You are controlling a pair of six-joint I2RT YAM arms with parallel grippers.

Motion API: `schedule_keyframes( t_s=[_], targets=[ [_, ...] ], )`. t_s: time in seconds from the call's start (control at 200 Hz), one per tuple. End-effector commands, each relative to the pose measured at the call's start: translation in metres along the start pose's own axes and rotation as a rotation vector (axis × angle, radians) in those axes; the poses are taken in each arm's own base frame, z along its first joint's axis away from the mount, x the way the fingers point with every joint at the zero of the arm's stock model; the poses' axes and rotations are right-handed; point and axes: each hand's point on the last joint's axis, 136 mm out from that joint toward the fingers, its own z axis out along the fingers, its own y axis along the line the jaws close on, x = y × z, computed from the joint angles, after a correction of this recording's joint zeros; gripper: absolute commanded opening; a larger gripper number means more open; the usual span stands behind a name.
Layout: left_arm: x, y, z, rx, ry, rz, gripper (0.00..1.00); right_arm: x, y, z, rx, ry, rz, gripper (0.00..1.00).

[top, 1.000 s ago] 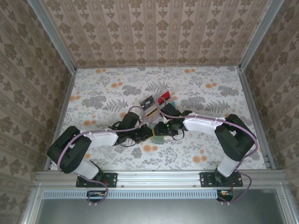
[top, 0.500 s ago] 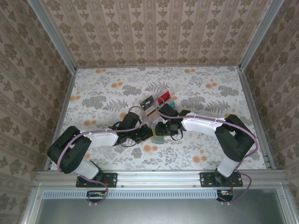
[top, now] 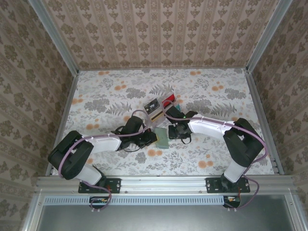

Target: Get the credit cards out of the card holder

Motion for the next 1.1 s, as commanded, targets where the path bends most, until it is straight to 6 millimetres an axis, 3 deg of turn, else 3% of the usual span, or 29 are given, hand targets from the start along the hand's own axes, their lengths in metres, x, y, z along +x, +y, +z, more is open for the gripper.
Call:
schedule_keyframes(
  t_s=[0.0,0.08,0.135,0.25,0.425,0.535,0.67,0.87,1.095],
  targets=[
    [0.003,0.012,-0.002,-0.05,0.01,-0.003,0.05,-0.006,0.018,-0.014,-0.105,-0.035,-0.023,0.44],
    [0.003,0.013,-0.002,-0.066,0.021,0.002,0.16,-0.003,0.023,-0.009,-0.124,-0.007,-0.025,0.44],
    [0.003,0.012,-0.002,-0.08,0.025,0.01,0.28,0.001,0.022,-0.001,-0.12,0.018,-0.015,0.39],
    [0.001,0.011,-0.005,-0.111,0.023,0.018,0.4,0.007,0.02,0.009,-0.118,0.04,0.015,0.35],
    [-0.002,0.015,-0.012,-0.16,-0.003,0.021,0.66,0.009,0.019,0.008,-0.114,0.042,0.013,0.33],
    [-0.007,0.012,-0.02,-0.188,-0.026,0.05,0.82,0.013,0.016,0.011,-0.101,0.063,-0.002,0.22],
    [-0.022,0.015,-0.039,-0.276,-0.113,0.101,0.99,0.014,0.014,0.01,-0.093,0.067,-0.018,0.19],
    [-0.047,0.01,-0.068,-0.364,-0.255,0.129,1.0,0.003,0.011,-0.012,-0.096,-0.01,-0.041,0.14],
    [-0.072,0.021,-0.092,-0.479,-0.375,0.077,1.0,-0.017,-0.009,-0.068,-0.039,-0.172,-0.065,0.08]
  ],
)
